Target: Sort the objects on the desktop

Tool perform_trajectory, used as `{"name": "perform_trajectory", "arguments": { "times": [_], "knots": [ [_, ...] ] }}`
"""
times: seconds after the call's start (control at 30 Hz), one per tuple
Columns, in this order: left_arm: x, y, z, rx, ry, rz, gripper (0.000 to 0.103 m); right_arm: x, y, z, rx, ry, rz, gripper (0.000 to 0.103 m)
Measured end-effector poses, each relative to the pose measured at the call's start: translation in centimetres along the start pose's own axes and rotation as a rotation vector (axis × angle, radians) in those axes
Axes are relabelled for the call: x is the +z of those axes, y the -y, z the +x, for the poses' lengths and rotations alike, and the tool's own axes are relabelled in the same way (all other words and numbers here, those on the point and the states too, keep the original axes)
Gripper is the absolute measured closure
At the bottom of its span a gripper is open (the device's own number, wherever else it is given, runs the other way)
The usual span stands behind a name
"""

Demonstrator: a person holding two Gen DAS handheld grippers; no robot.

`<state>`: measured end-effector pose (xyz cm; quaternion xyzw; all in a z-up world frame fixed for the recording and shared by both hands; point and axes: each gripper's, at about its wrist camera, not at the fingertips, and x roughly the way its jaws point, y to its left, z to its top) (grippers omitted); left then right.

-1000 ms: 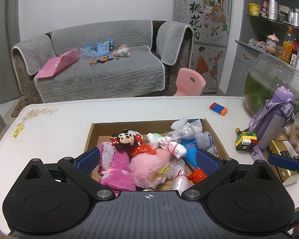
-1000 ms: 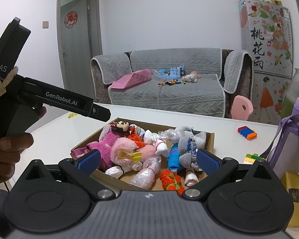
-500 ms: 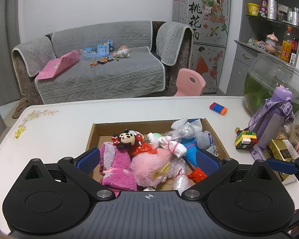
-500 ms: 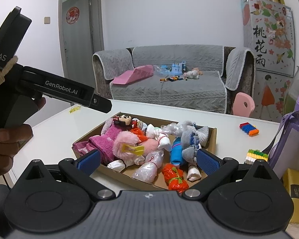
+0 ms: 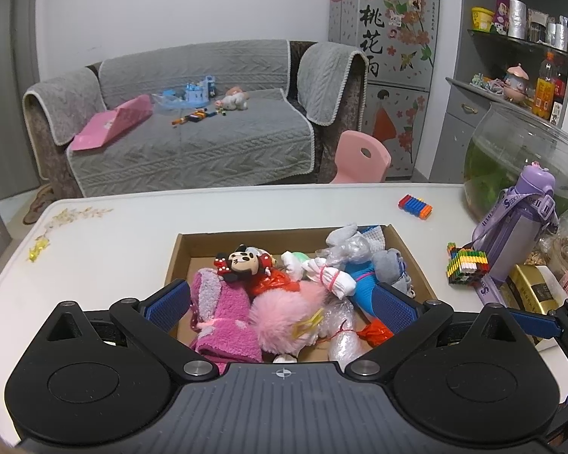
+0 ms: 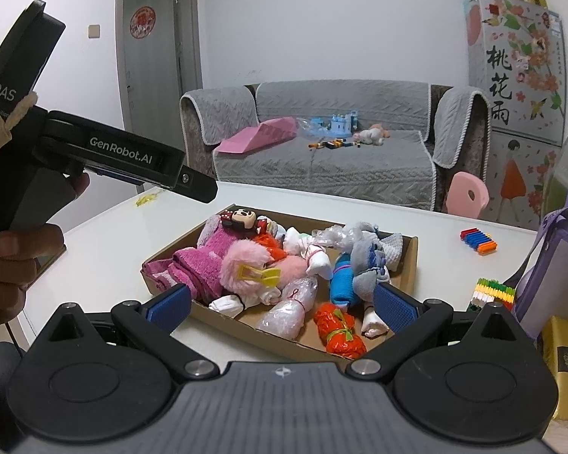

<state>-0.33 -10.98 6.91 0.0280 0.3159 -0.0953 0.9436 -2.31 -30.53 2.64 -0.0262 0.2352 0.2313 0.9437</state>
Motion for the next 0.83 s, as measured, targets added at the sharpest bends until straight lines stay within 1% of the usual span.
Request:
{"name": "perform_trajectory", "arguments": {
  "times": [0.27, 0.5, 0.7, 0.83],
  "knots": [
    [-0.14, 0.01, -0.21, -0.013, 0.006, 0.001, 0.001, -0.22, -0.02, 0.00, 0.000, -0.008, 0.002, 0.001],
    [-0.19, 0.36, -0.56, -0.011, 0.026, 0.015, 0.001, -0.50, 0.09, 0.00, 0.001, -0.015, 0.006, 0.001],
    [-0.03, 0.26, -0.93, -0.014, 0.043, 0.007, 0.001, -0.66, 0.13, 0.01, 0.001, -0.018, 0.008, 0.001],
    [-0.02, 0.16, -0.60, -0.014, 0.026, 0.008, 0.001, -0.74, 0.14, 0.02, 0.002, -0.019, 0.009, 0.001]
  ]
}}
